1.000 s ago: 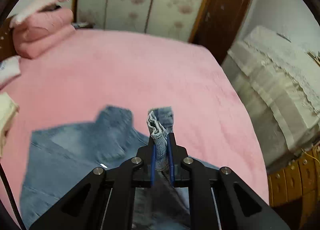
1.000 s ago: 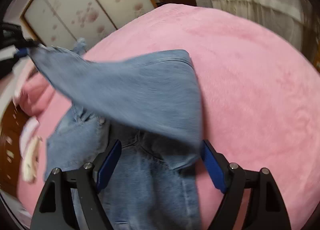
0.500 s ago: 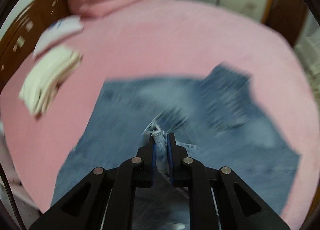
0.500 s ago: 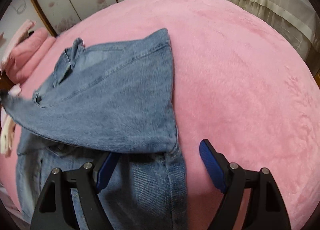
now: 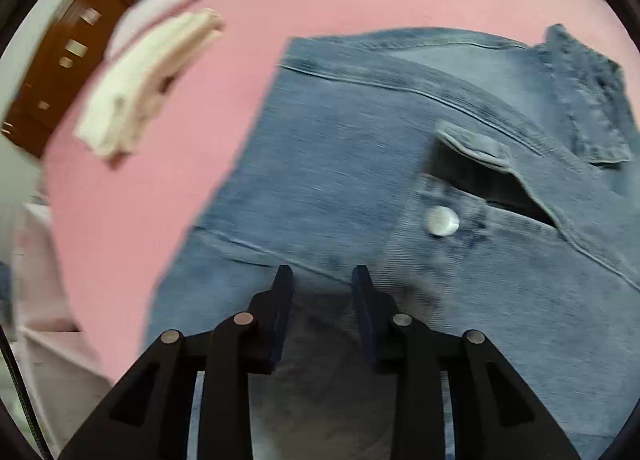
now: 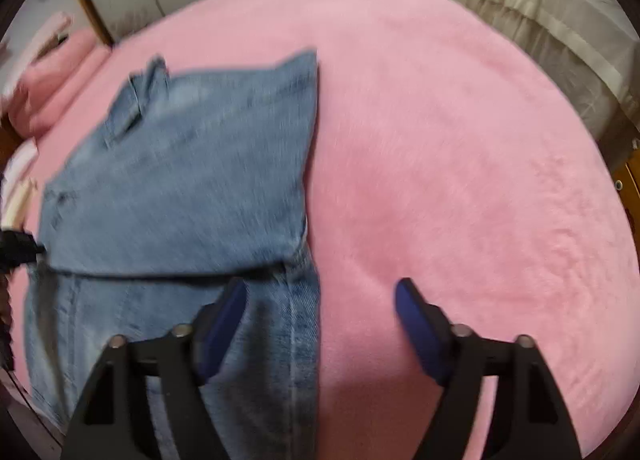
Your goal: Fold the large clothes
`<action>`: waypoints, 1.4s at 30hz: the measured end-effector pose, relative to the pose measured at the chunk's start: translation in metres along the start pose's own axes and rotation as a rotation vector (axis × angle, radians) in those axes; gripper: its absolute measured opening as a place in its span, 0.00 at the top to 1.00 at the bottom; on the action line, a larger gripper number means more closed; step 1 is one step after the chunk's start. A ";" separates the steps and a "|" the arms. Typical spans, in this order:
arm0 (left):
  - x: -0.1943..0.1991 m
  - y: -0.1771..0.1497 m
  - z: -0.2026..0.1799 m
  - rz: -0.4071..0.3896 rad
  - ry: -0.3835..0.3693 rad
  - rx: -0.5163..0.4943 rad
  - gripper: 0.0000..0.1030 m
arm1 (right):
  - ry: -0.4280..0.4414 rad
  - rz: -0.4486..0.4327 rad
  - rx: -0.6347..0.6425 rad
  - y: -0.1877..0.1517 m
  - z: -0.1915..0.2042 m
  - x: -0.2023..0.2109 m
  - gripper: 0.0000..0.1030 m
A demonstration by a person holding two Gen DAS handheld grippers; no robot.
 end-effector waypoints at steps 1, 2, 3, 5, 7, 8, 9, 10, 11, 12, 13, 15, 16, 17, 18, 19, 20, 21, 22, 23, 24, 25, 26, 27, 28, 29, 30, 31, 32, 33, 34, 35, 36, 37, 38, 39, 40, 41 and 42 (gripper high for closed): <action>0.008 0.001 0.003 -0.018 0.019 0.001 0.72 | 0.030 -0.005 -0.036 0.003 0.003 0.004 0.47; 0.017 0.003 0.003 -0.047 0.026 0.000 0.72 | 0.061 -0.002 -0.074 0.006 0.006 0.005 0.56; 0.027 0.004 0.002 -0.084 0.014 -0.001 0.72 | 0.126 0.010 -0.147 0.009 0.014 0.004 0.62; 0.046 0.000 -0.013 -0.130 -0.066 -0.024 0.72 | 0.270 0.057 -0.264 0.012 0.039 -0.006 0.92; 0.054 -0.010 -0.043 -0.098 -0.222 -0.075 0.72 | 0.397 0.101 -0.289 0.012 0.076 -0.017 0.95; 0.052 -0.020 -0.063 -0.041 -0.322 -0.101 0.72 | 0.453 0.133 -0.281 0.010 0.100 -0.023 0.95; 0.047 -0.030 -0.082 0.026 -0.397 -0.124 0.72 | 0.487 0.187 -0.258 0.005 0.123 -0.031 0.96; 0.042 -0.037 -0.096 0.070 -0.426 -0.141 0.72 | 0.496 0.248 -0.219 -0.003 0.144 -0.039 0.96; 0.035 -0.044 -0.107 0.103 -0.427 -0.166 0.72 | 0.495 0.309 -0.159 -0.011 0.166 -0.047 0.97; 0.029 -0.049 -0.116 0.121 -0.413 -0.190 0.72 | 0.493 0.346 -0.090 -0.018 0.184 -0.052 0.97; 0.023 -0.053 -0.122 0.136 -0.407 -0.209 0.72 | 0.484 0.357 -0.027 -0.021 0.196 -0.056 0.97; 0.015 -0.055 -0.124 0.145 -0.397 -0.214 0.72 | 0.429 0.340 0.061 -0.022 0.198 -0.065 0.97; 0.012 -0.054 -0.121 0.144 -0.400 -0.210 0.72 | 0.431 0.335 0.054 -0.023 0.190 -0.066 1.00; 0.009 -0.052 -0.115 0.145 -0.402 -0.202 0.72 | 0.441 0.329 0.016 -0.019 0.175 -0.067 1.00; 0.007 -0.049 -0.107 0.141 -0.397 -0.190 0.72 | 0.415 0.314 -0.031 -0.013 0.152 -0.068 1.00; 0.003 -0.045 -0.095 0.132 -0.381 -0.175 0.72 | 0.391 0.296 -0.076 -0.006 0.126 -0.069 1.00; -0.003 -0.039 -0.079 0.109 -0.339 -0.171 0.72 | 0.331 0.276 -0.124 0.000 0.092 -0.071 1.00; -0.010 -0.031 -0.062 0.069 -0.268 -0.189 0.71 | 0.244 0.250 -0.180 0.004 0.055 -0.071 1.00; -0.014 -0.027 -0.056 0.049 -0.262 -0.214 0.75 | 0.224 0.237 -0.225 0.006 0.033 -0.070 1.00; -0.018 -0.027 -0.054 0.058 -0.297 -0.232 0.75 | 0.251 0.238 -0.327 0.007 0.005 -0.066 1.00; -0.019 -0.026 -0.052 0.058 -0.313 -0.236 0.75 | 0.260 0.244 -0.366 0.007 -0.004 -0.064 1.00; -0.020 -0.026 -0.051 0.050 -0.310 -0.242 0.75 | 0.224 0.235 -0.349 0.012 -0.008 -0.058 1.00; -0.019 -0.026 -0.051 0.039 -0.287 -0.257 0.75 | 0.155 0.206 -0.289 0.019 -0.006 -0.051 1.00; -0.017 -0.024 -0.053 0.027 -0.259 -0.274 0.75 | 0.090 0.169 -0.239 0.025 0.001 -0.046 1.00; -0.008 -0.026 -0.058 0.008 -0.243 -0.286 0.75 | 0.090 0.146 -0.221 0.027 0.012 -0.042 1.00; 0.001 -0.028 -0.066 -0.009 -0.280 -0.282 0.75 | 0.190 0.145 -0.233 0.028 0.033 -0.044 1.00; 0.009 -0.030 -0.077 -0.003 -0.371 -0.257 0.74 | 0.321 0.159 -0.269 0.028 0.054 -0.048 1.00; 0.016 -0.032 -0.088 0.022 -0.458 -0.227 0.74 | 0.398 0.173 -0.288 0.026 0.070 -0.050 1.00; 0.019 -0.035 -0.100 0.070 -0.561 -0.184 0.74 | 0.497 0.206 -0.296 0.022 0.098 -0.055 1.00; 0.020 -0.038 -0.112 0.130 -0.653 -0.134 0.74 | 0.583 0.252 -0.275 0.015 0.129 -0.061 1.00; 0.019 -0.040 -0.122 0.175 -0.707 -0.094 0.74 | 0.625 0.282 -0.245 0.009 0.150 -0.066 1.00; 0.017 -0.041 -0.131 0.211 -0.752 -0.047 0.74 | 0.654 0.303 -0.205 0.004 0.174 -0.073 1.00; 0.014 -0.035 -0.137 0.218 -0.772 -0.009 0.74 | 0.663 0.315 -0.197 0.005 0.188 -0.080 1.00; 0.012 -0.032 -0.142 0.203 -0.778 0.014 0.74 | 0.680 0.330 -0.218 0.008 0.200 -0.090 1.00; 0.010 -0.023 -0.145 0.185 -0.793 0.030 0.74 | 0.707 0.336 -0.255 0.014 0.205 -0.099 1.00; 0.008 -0.013 -0.148 0.171 -0.808 0.040 0.74 | 0.732 0.328 -0.289 0.024 0.208 -0.107 1.00; 0.005 -0.003 -0.151 0.158 -0.817 0.043 0.74 | 0.724 0.311 -0.305 0.034 0.207 -0.115 1.00; 0.009 0.000 -0.157 0.149 -0.818 0.039 0.74 | 0.701 0.291 -0.303 0.046 0.203 -0.123 1.00; 0.005 0.011 -0.158 0.126 -0.813 0.032 0.74 | 0.688 0.274 -0.291 0.057 0.201 -0.130 1.00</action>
Point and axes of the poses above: each gripper's, at about its wrist camera, not at the fingertips, and x roughly against the way its jaws point, z to its left, y to its top, the point moved 9 cm from there along -x, roughly the way its jaws point, and after that the axes turned 4 degrees about -y, right-handed, at the moved point
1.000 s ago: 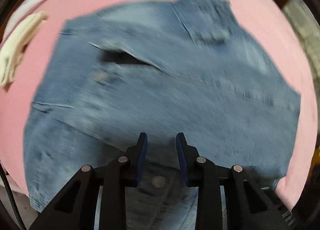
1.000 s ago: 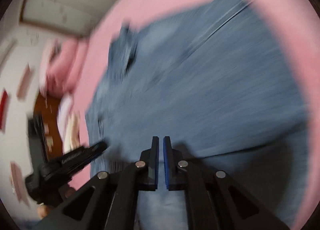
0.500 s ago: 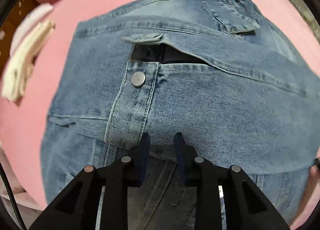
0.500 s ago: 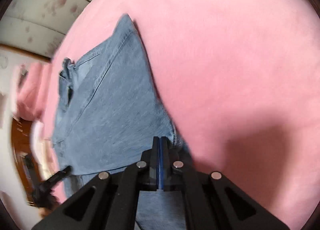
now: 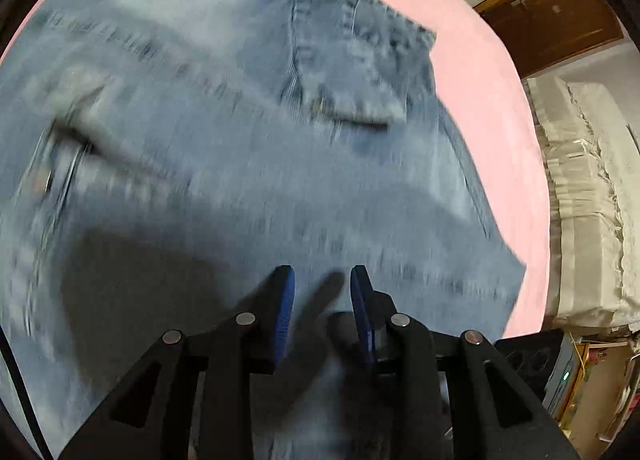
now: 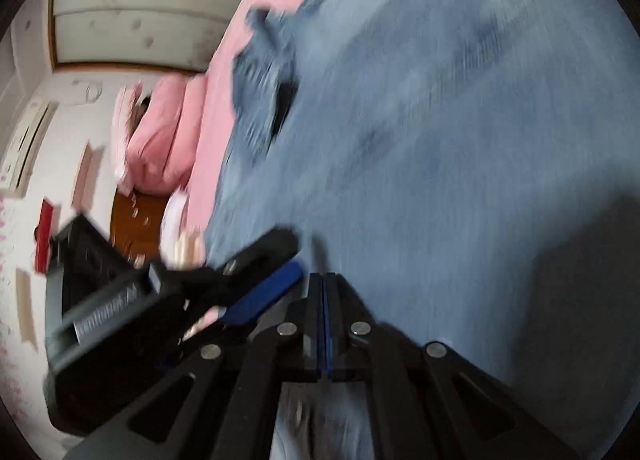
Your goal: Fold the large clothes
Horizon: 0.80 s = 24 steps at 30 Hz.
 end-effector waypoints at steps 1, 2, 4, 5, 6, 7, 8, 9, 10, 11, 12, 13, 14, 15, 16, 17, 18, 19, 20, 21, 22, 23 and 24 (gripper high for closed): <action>-0.001 0.011 0.002 -0.016 0.011 -0.012 0.74 | -0.021 -0.025 0.031 0.019 -0.004 0.002 1.00; 0.002 0.018 0.004 -0.033 0.013 -0.019 0.74 | -0.037 -0.046 0.060 0.036 -0.009 0.008 1.00; 0.011 0.038 0.014 -0.086 0.051 -0.028 0.74 | -0.064 -0.097 0.097 0.065 -0.022 0.025 1.00; 0.016 0.047 0.021 -0.113 0.081 -0.030 0.74 | -0.164 -0.151 0.105 0.081 -0.039 0.041 1.00; 0.023 0.050 0.028 -0.139 0.130 -0.035 0.74 | -0.231 -0.208 0.104 0.101 -0.058 0.062 1.00; 0.032 0.056 0.044 -0.165 0.209 -0.048 0.74 | -0.268 -0.251 0.082 0.112 -0.074 0.082 1.00; 0.039 0.060 0.059 -0.180 0.260 -0.062 0.77 | -0.312 -0.293 0.059 0.122 -0.091 0.099 1.00; 0.042 0.063 0.072 -0.167 0.245 -0.060 0.91 | -0.310 -0.312 0.051 0.128 -0.099 0.109 1.00; 0.042 0.065 0.078 -0.151 0.213 -0.036 0.96 | -0.364 -0.341 0.047 0.134 -0.110 0.121 1.00; 0.043 0.064 0.083 -0.143 0.170 0.003 0.96 | -0.399 -0.358 0.050 0.137 -0.113 0.128 1.00; 0.046 0.063 0.087 -0.142 0.130 0.059 0.96 | -0.429 -0.374 0.045 0.138 -0.112 0.133 1.00; 0.049 0.061 0.090 -0.142 0.118 0.091 0.96 | -0.455 -0.395 0.042 0.138 -0.107 0.136 1.00; 0.051 0.059 0.089 -0.144 0.116 0.103 0.96 | -0.485 -0.429 0.050 0.135 -0.099 0.139 1.00; 0.054 0.056 0.083 -0.161 0.123 0.098 0.92 | -0.483 -0.452 0.076 0.125 -0.085 0.139 1.00; 0.056 0.049 0.077 -0.178 0.137 0.087 0.89 | -0.475 -0.456 0.107 0.118 -0.072 0.134 1.00; 0.057 0.045 0.068 -0.188 0.145 0.068 0.88 | -0.499 -0.445 0.132 0.111 -0.071 0.130 1.00; 0.056 0.037 0.061 -0.183 0.149 0.044 0.83 | -0.538 -0.425 0.143 0.108 -0.068 0.121 1.00; 0.052 0.027 0.055 -0.168 0.154 0.018 0.83 | -0.613 -0.384 0.158 0.095 -0.071 0.111 1.00; 0.048 0.018 0.049 -0.151 0.171 -0.005 0.83 | -0.643 -0.379 0.174 0.089 -0.075 0.113 1.00; 0.045 0.007 0.045 -0.140 0.211 -0.036 0.82 | -0.664 -0.382 0.202 0.079 -0.076 0.114 1.00; 0.045 0.003 0.043 -0.132 0.247 -0.056 0.82 | -0.674 -0.373 0.214 0.070 -0.077 0.117 1.00; 0.045 -0.006 0.042 -0.126 0.257 -0.066 0.82 | -0.679 -0.368 0.213 0.063 -0.080 0.122 1.00; 0.045 -0.014 0.041 -0.121 0.250 -0.071 0.82 | -0.686 -0.359 0.204 0.053 -0.083 0.129 1.00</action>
Point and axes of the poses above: each gripper's, at about its wrist camera, not at the fingertips, and x roughly against the way its jaws point, z to its left, y to its top, the point moved 9 cm from there along -x, roughly the way its jaws point, and after that the axes turned 4 degrees about -y, right-handed, at the moved point
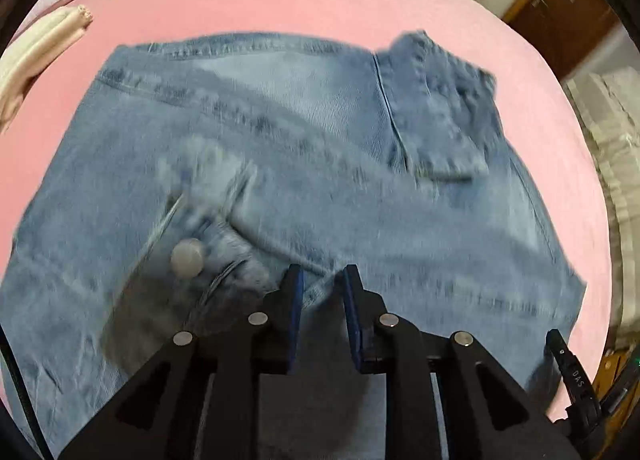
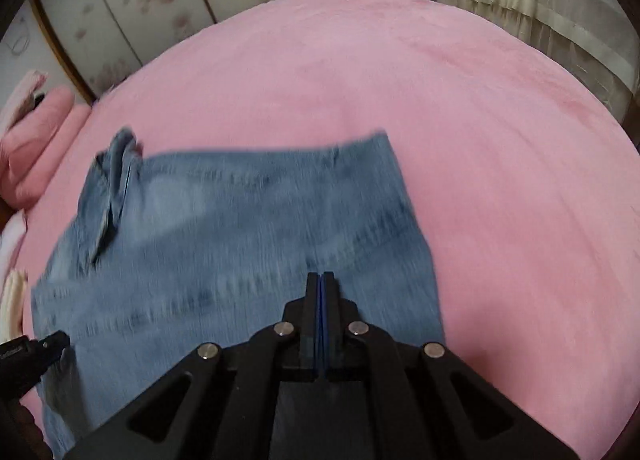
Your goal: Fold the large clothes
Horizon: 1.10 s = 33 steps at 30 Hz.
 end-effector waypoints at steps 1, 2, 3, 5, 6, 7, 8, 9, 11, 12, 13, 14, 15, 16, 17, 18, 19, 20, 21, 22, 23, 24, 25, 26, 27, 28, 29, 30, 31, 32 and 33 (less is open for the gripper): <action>0.003 -0.008 0.000 0.003 -0.005 -0.007 0.82 | -0.004 0.012 -0.007 -0.008 -0.006 0.006 1.00; 0.005 -0.014 0.001 0.006 -0.001 -0.011 0.82 | -0.010 0.023 -0.012 -0.016 -0.002 0.006 1.00; 0.009 -0.021 0.002 0.011 0.000 -0.014 0.82 | -0.016 0.045 -0.028 -0.026 -0.008 0.011 1.00; 0.020 -0.036 0.010 0.030 -0.012 0.004 0.82 | 0.010 0.096 -0.091 -0.045 -0.018 0.019 1.00; 0.023 -0.044 0.013 0.055 0.001 0.021 0.82 | 0.017 0.110 -0.123 -0.053 -0.019 0.026 1.00; 0.030 -0.052 0.019 0.073 0.031 0.037 0.82 | 0.027 0.113 -0.143 -0.058 -0.018 0.032 1.00; 0.036 -0.057 0.019 0.066 0.039 0.034 0.81 | 0.054 0.105 -0.147 -0.061 -0.013 0.040 1.00; 0.045 -0.062 0.017 0.048 0.035 0.020 0.75 | 0.106 0.099 -0.154 -0.065 -0.002 0.046 0.99; 0.055 -0.070 0.007 0.041 -0.005 -0.006 0.64 | 0.279 0.130 -0.167 -0.072 0.033 0.054 0.95; 0.058 -0.075 0.000 0.054 -0.043 -0.014 0.62 | 0.355 0.159 -0.161 -0.077 0.051 0.054 0.95; 0.058 -0.078 -0.006 0.065 -0.065 -0.016 0.62 | 0.433 0.193 -0.144 -0.082 0.072 0.055 0.95; 0.056 -0.081 -0.012 0.075 -0.079 -0.018 0.62 | 0.514 0.231 -0.110 -0.090 0.100 0.054 0.95; 0.053 -0.082 -0.018 0.084 -0.091 -0.019 0.63 | 0.558 0.251 -0.097 -0.095 0.119 0.054 0.95; 0.048 -0.084 -0.022 0.094 -0.101 -0.013 0.63 | 0.593 0.274 -0.102 -0.100 0.132 0.052 0.95; 0.044 -0.085 -0.023 0.105 -0.098 -0.001 0.63 | 0.621 0.313 -0.111 -0.105 0.144 0.047 0.95; 0.038 -0.083 -0.024 0.113 -0.083 0.010 0.63 | 0.624 0.353 -0.120 -0.110 0.150 0.041 0.95; 0.029 -0.078 -0.023 0.117 -0.047 0.019 0.63 | 0.605 0.380 -0.125 -0.112 0.150 0.035 0.95; 0.022 -0.072 -0.019 0.115 -0.003 0.013 0.64 | 0.568 0.390 -0.127 -0.112 0.143 0.028 0.95; 0.021 -0.068 -0.012 0.101 0.038 -0.005 0.65 | 0.534 0.384 -0.130 -0.111 0.129 0.024 0.96; 0.021 -0.065 -0.009 0.092 0.049 -0.023 0.67 | 0.531 0.376 -0.139 -0.109 0.120 0.022 1.00; 0.023 -0.062 -0.005 0.077 0.066 -0.057 0.67 | 0.564 0.367 -0.160 -0.105 0.104 0.022 1.00; 0.025 -0.059 0.001 0.062 0.119 -0.092 0.67 | 0.519 0.349 -0.182 -0.100 0.074 0.022 1.00; 0.028 -0.057 0.011 0.048 0.196 -0.135 0.67 | 0.480 0.330 -0.189 -0.096 0.055 0.022 1.00; 0.030 -0.055 0.020 0.041 0.249 -0.174 0.69 | 0.422 0.304 -0.201 -0.092 0.028 0.023 1.00; 0.031 -0.056 0.024 0.043 0.229 -0.192 0.75 | 0.305 0.267 -0.220 -0.086 -0.014 0.025 1.00; 0.033 -0.057 0.027 0.039 0.190 -0.193 0.81 | 0.296 0.248 -0.253 -0.082 -0.037 0.028 1.00; 0.035 -0.056 0.031 0.030 0.176 -0.190 0.85 | 0.277 0.238 -0.291 -0.079 -0.058 0.033 1.00; 0.037 -0.057 0.033 0.029 0.174 -0.196 0.88 | 0.265 0.228 -0.310 -0.076 -0.069 0.037 1.00; 0.039 -0.059 0.033 0.033 0.170 -0.205 0.88 | 0.263 0.214 -0.317 -0.073 -0.075 0.041 1.00; 0.040 -0.059 0.031 0.031 0.173 -0.208 0.88 | 0.229 0.201 -0.298 -0.070 -0.079 0.047 1.00; 0.040 -0.059 0.030 0.030 0.182 -0.204 0.88 | 0.168 0.181 -0.265 -0.068 -0.081 0.052 1.00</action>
Point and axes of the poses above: each gripper's, at about its wrist camera, not at the fingertips, and x roughly against the way its jaws point, z to its left, y to its top, the point moved 9 cm from there along -x, roughly the way its jaws point, and after that the axes turned 4 degrees about -y, right-handed, at the moved point
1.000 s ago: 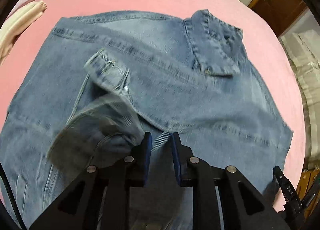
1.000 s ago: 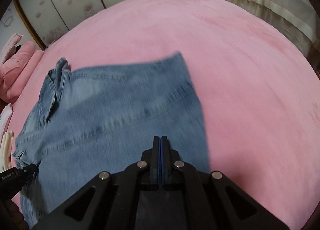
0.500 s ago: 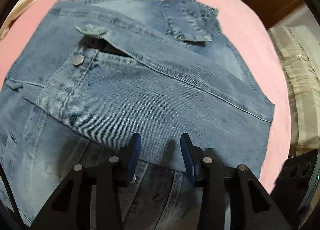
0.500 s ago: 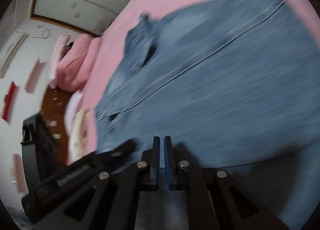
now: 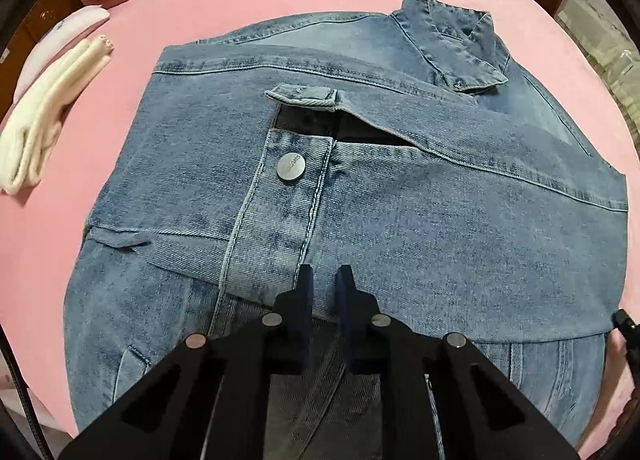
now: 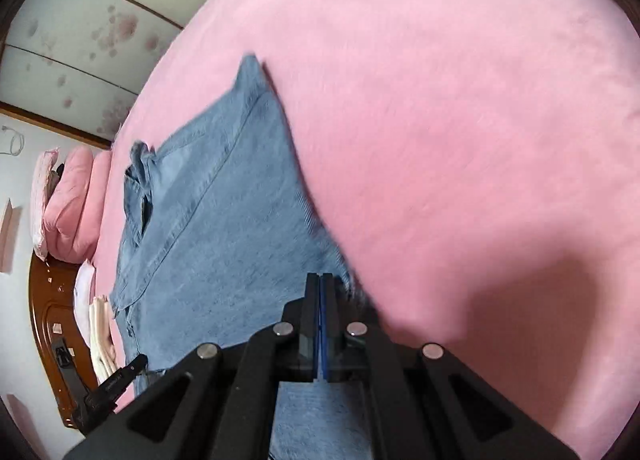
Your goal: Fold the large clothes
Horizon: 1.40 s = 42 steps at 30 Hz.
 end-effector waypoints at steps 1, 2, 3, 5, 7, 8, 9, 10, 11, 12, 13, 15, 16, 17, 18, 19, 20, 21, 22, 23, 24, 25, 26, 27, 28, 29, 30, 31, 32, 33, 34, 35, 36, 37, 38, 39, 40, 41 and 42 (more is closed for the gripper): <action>0.002 -0.001 0.000 0.002 0.006 0.004 0.88 | -0.023 -0.013 0.029 0.002 0.003 0.001 1.00; 0.003 -0.002 0.000 0.004 0.013 0.009 0.88 | -0.049 -0.021 0.052 0.002 0.006 0.002 1.00; 0.005 -0.003 -0.001 0.007 0.019 0.015 0.88 | -0.072 -0.033 0.060 0.001 0.006 0.003 1.00; 0.015 -0.012 0.002 0.011 0.017 0.029 0.88 | -0.097 -0.065 0.044 -0.003 0.010 0.008 1.00; 0.025 -0.021 0.016 0.018 0.048 0.041 0.81 | -0.102 -0.088 0.022 -0.007 0.016 0.013 0.98; 0.028 -0.023 0.017 0.018 0.055 0.042 0.81 | -0.110 -0.097 0.017 -0.011 0.022 0.014 0.98; 0.032 -0.024 0.019 0.015 0.052 0.041 0.80 | -0.113 -0.101 0.014 -0.016 0.023 0.017 0.98; 0.036 -0.027 0.020 0.014 0.051 0.048 0.80 | -0.108 -0.101 0.011 -0.018 0.026 0.020 0.98; 0.040 -0.029 0.022 0.014 0.048 0.069 0.80 | -0.097 -0.099 0.009 -0.023 0.032 0.023 0.98; 0.043 -0.032 0.021 0.017 0.022 0.090 0.80 | -0.080 -0.098 0.007 -0.030 0.038 0.026 0.98; 0.043 -0.032 0.018 0.021 -0.006 0.095 0.80 | -0.077 -0.101 0.008 -0.034 0.041 0.028 0.98; 0.047 -0.033 0.014 0.026 -0.022 0.074 0.79 | -0.080 -0.102 0.014 -0.046 0.052 0.033 0.98; 0.049 -0.033 0.011 0.026 -0.014 0.055 0.68 | -0.080 -0.097 0.019 -0.052 0.056 0.035 0.95; 0.051 -0.034 0.010 0.029 -0.008 0.036 0.56 | -0.081 -0.091 0.025 -0.058 0.060 0.036 0.84; 0.052 -0.034 0.008 0.035 -0.012 0.022 0.26 | -0.084 -0.083 0.029 -0.064 0.065 0.036 0.73; 0.055 -0.035 0.006 0.037 -0.022 0.014 0.10 | -0.093 -0.071 0.037 -0.071 0.070 0.037 0.42; 0.056 -0.035 0.004 0.038 -0.036 0.006 0.09 | -0.110 -0.065 0.051 -0.077 0.074 0.037 0.17; 0.057 -0.037 0.002 0.052 -0.055 -0.007 0.09 | -0.133 -0.071 0.069 -0.082 0.080 0.037 0.13; 0.057 -0.039 0.000 0.076 -0.066 -0.022 0.09 | -0.148 -0.073 0.087 -0.086 0.085 0.036 0.13; 0.058 -0.041 -0.002 0.096 -0.073 -0.034 0.09 | -0.163 -0.066 0.113 -0.091 0.092 0.036 0.13; 0.059 -0.043 -0.003 0.111 -0.083 -0.048 0.09 | -0.168 -0.058 0.132 -0.096 0.096 0.035 0.13; 0.061 -0.044 -0.003 0.114 -0.092 -0.057 0.09 | -0.170 -0.048 0.157 -0.102 0.104 0.035 0.13; 0.064 -0.045 -0.003 0.110 -0.100 -0.067 0.09 | -0.171 -0.045 0.176 -0.105 0.110 0.035 0.13; 0.068 -0.045 -0.002 0.100 -0.107 -0.085 0.09 | -0.170 -0.048 0.189 -0.108 0.114 0.036 0.13; 0.070 -0.045 -0.001 0.093 -0.108 -0.099 0.09 | -0.166 -0.060 0.203 -0.111 0.121 0.039 0.13; 0.072 -0.044 0.000 0.087 -0.105 -0.112 0.09 | -0.158 -0.073 0.212 -0.114 0.127 0.040 0.13; 0.075 -0.044 0.002 0.082 -0.102 -0.127 0.09 | -0.149 -0.082 0.216 -0.117 0.132 0.042 0.13; 0.076 -0.043 0.003 0.078 -0.105 -0.133 0.09 | -0.137 -0.091 0.218 -0.119 0.136 0.043 0.13; 0.078 -0.044 0.004 0.077 -0.112 -0.137 0.09 | -0.119 -0.100 0.219 -0.123 0.143 0.044 0.13; 0.078 -0.044 0.006 0.079 -0.120 -0.138 0.09 | -0.103 -0.105 0.219 -0.127 0.148 0.043 0.13; 0.079 -0.046 0.007 0.081 -0.130 -0.137 0.09 | -0.096 -0.107 0.221 -0.130 0.151 0.043 0.13; 0.078 -0.048 0.010 0.086 -0.138 -0.134 0.09 | -0.085 -0.108 0.224 -0.135 0.155 0.042 0.13; 0.077 -0.051 0.012 0.090 -0.143 -0.129 0.09 | -0.081 -0.107 0.228 -0.139 0.158 0.040 0.13; 0.075 -0.057 0.016 0.099 -0.148 -0.121 0.09 | -0.077 -0.106 0.231 -0.144 0.159 0.039 0.13; 0.074 -0.061 0.019 0.105 -0.149 -0.115 0.09 | -0.075 -0.102 0.235 -0.149 0.161 0.037 0.13; 0.073 -0.066 0.023 0.114 -0.147 -0.102 0.09 | -0.073 -0.094 0.240 -0.153 0.162 0.035 0.13; 0.072 -0.071 0.027 0.119 -0.144 -0.089 0.09 | -0.070 -0.080 0.242 -0.158 0.162 0.033 0.13; 0.071 -0.076 0.030 0.123 -0.145 -0.076 0.09 | -0.065 -0.064 0.244 -0.163 0.163 0.031 0.13; 0.070 -0.081 0.034 0.131 -0.147 -0.064 0.09 | -0.058 -0.050 0.245 -0.168 0.163 0.030 0.13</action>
Point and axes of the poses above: each gripper's, at about its wrist camera, not at the fingertips, and x roughly against the way its jaws point, z to its left, y to its top, the point moved 9 cm from there along -x, roughly the way its jaws point, and after that the axes turned 4 degrees about -y, right-handed, at the moved point
